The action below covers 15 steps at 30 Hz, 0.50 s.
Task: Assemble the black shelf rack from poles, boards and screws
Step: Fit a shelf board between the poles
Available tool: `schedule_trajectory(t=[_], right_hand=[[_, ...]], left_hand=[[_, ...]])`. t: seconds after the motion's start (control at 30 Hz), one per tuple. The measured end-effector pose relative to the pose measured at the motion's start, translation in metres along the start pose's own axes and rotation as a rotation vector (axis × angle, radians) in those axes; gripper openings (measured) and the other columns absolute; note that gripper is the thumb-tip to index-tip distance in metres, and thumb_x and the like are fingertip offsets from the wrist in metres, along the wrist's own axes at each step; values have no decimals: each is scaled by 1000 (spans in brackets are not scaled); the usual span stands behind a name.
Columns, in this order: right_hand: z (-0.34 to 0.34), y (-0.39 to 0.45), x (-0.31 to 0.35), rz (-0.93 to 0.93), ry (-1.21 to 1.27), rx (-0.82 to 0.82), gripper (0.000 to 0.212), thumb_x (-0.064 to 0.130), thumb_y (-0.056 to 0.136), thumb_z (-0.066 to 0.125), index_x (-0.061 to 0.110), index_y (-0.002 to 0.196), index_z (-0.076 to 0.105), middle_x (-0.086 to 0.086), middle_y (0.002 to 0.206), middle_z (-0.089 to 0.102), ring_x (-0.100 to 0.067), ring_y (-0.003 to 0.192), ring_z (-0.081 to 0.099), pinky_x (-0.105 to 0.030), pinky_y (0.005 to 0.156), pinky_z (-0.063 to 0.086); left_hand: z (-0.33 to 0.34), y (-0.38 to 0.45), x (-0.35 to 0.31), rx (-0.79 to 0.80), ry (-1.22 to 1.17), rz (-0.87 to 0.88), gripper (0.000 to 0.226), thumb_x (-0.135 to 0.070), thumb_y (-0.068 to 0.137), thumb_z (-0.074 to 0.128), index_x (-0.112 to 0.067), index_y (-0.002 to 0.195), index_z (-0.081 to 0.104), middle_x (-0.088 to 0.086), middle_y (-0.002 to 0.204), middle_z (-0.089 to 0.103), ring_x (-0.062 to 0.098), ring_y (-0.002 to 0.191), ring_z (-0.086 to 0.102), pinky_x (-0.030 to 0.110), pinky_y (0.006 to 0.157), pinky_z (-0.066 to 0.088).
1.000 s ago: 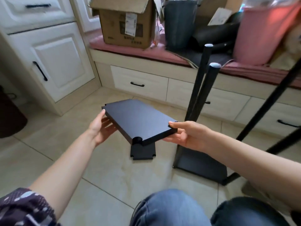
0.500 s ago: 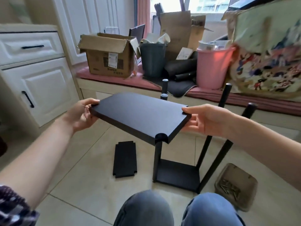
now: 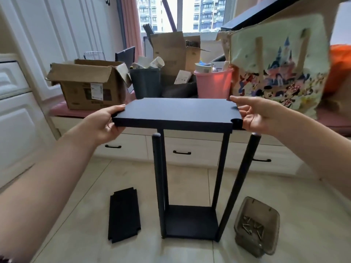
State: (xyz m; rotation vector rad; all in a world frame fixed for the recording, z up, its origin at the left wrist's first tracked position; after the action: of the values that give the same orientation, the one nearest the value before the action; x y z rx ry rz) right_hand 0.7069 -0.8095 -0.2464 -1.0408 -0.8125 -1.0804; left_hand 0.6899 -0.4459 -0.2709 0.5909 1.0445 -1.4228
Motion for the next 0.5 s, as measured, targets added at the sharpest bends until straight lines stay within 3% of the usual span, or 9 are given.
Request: schedule_trajectory(t=[0.13, 0.23, 0.37, 0.5], right_hand=[[-34, 16, 13, -46, -29, -59, 30, 7, 80, 73, -2, 107, 61, -16, 92, 71, -23, 77, 75, -34, 64, 62], [-55, 32, 19, -80, -98, -102, 19, 4, 87, 68, -1, 104, 62, -16, 87, 72, -23, 70, 74, -33, 58, 61], [-69, 49, 19, -74, -136, -124, 7, 0, 93, 59, -3, 99, 61, -14, 70, 73, -21, 63, 74, -30, 49, 57], [-79, 63, 12, -68, -161, -142, 6, -2, 94, 56, -3, 96, 61, -13, 75, 73, -18, 60, 73, -28, 48, 56]], left_hand=[[31, 10, 20, 21, -44, -24, 25, -17, 100, 59, -2, 121, 61, 10, 106, 72, 16, 99, 71, 25, 73, 61], [49, 17, 31, 39, -82, -22, 15, -13, 101, 56, -3, 109, 64, 11, 113, 71, 18, 101, 70, 28, 74, 61], [65, 22, 42, 95, -76, -40, 11, -9, 101, 54, -1, 100, 63, 12, 89, 76, 19, 74, 76, 26, 63, 62], [67, 29, 52, 125, -37, -81, 18, -9, 98, 56, 0, 114, 58, 12, 94, 76, 20, 76, 76, 26, 62, 62]])
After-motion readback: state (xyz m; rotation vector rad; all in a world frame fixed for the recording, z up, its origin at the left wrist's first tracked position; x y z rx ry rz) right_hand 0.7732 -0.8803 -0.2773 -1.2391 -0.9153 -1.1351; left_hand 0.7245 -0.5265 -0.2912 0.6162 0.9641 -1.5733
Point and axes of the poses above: each hand's wrist, its own y-axis towards the middle knuckle, its own z-axis out of the palm, x = y × z, the point moved 9 cm from there along y, towards the middle knuckle
